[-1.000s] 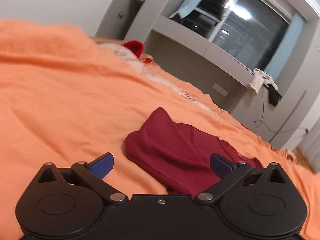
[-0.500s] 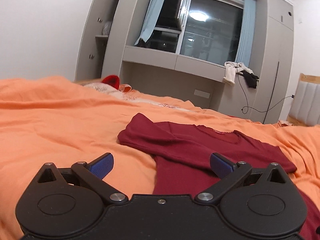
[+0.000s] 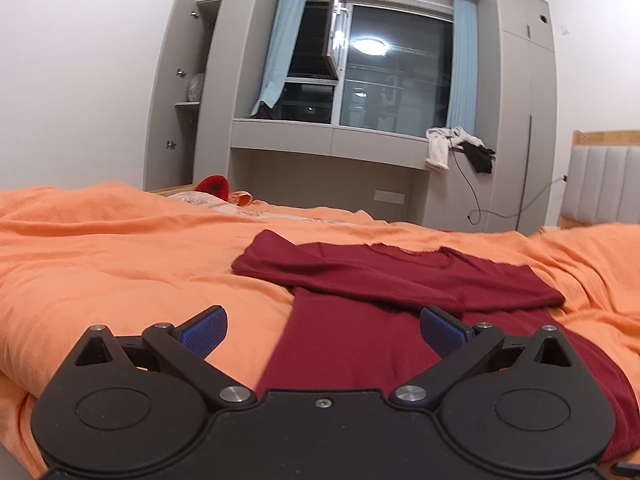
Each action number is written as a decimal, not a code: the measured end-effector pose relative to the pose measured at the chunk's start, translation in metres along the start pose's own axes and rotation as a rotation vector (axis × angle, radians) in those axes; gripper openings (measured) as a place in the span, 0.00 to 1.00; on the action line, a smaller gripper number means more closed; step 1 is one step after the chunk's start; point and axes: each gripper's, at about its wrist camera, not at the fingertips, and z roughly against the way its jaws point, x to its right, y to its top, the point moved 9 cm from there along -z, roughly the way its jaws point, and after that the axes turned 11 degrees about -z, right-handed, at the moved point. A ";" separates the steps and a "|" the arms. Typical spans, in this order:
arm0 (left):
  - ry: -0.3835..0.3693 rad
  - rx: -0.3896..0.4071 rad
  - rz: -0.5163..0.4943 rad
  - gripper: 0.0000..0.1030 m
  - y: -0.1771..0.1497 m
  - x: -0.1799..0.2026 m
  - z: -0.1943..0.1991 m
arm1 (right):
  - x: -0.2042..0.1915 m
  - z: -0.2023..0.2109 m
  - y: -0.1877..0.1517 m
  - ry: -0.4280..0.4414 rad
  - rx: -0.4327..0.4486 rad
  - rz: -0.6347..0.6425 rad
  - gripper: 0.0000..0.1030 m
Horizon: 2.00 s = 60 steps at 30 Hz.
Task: Fold small clothes
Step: 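Grasp the shirt hem with the right tool and lift it toward the collar, then grasp the shirt hem with the left tool beside the right tool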
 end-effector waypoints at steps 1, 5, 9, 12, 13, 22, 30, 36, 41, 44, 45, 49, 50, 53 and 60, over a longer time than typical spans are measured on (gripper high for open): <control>-0.007 -0.006 -0.010 0.99 -0.002 0.004 0.002 | -0.004 -0.005 -0.005 -0.025 -0.020 0.044 1.00; -0.020 -0.012 -0.059 0.99 -0.007 0.015 0.004 | -0.018 -0.018 -0.021 -0.126 -0.055 0.202 1.00; -0.023 -0.009 -0.074 0.99 -0.007 0.017 0.005 | -0.018 -0.028 -0.023 -0.238 -0.035 0.289 1.00; -0.014 -0.009 -0.062 0.99 -0.007 0.016 0.005 | -0.019 -0.034 -0.023 -0.282 -0.021 0.324 1.00; -0.012 -0.011 -0.056 0.99 -0.006 0.015 0.005 | -0.020 -0.035 -0.022 -0.283 -0.014 0.329 0.99; 0.012 -0.015 -0.008 0.99 -0.006 0.005 0.005 | -0.034 -0.024 -0.010 -0.208 0.083 0.322 0.54; 0.008 0.001 0.030 1.00 -0.003 0.001 0.007 | -0.030 -0.005 0.007 -0.216 0.162 0.213 0.16; -0.232 0.162 -0.081 0.99 0.011 0.040 0.037 | 0.006 0.004 0.026 -0.152 0.177 -0.071 0.15; -0.386 0.197 -0.266 1.00 0.001 0.085 0.051 | 0.037 0.005 0.029 -0.055 0.138 -0.338 0.15; -0.422 0.161 -0.353 1.00 -0.014 0.109 0.048 | 0.051 0.008 0.028 -0.034 0.134 -0.419 0.13; -0.430 0.149 -0.379 1.00 -0.020 0.116 0.047 | 0.054 0.010 0.028 -0.027 0.134 -0.432 0.13; -0.386 0.117 -0.512 1.00 -0.045 0.141 0.041 | 0.060 0.017 0.025 -0.011 0.134 -0.457 0.12; -0.364 0.115 -0.562 1.00 -0.051 0.147 0.040 | 0.059 0.017 0.025 -0.008 0.134 -0.460 0.12; -0.279 0.108 -0.698 0.99 -0.064 0.161 0.031 | 0.060 0.020 0.025 -0.001 0.135 -0.467 0.12; -0.129 0.038 -0.756 0.98 -0.074 0.161 0.008 | 0.060 0.017 0.029 -0.005 0.139 -0.460 0.12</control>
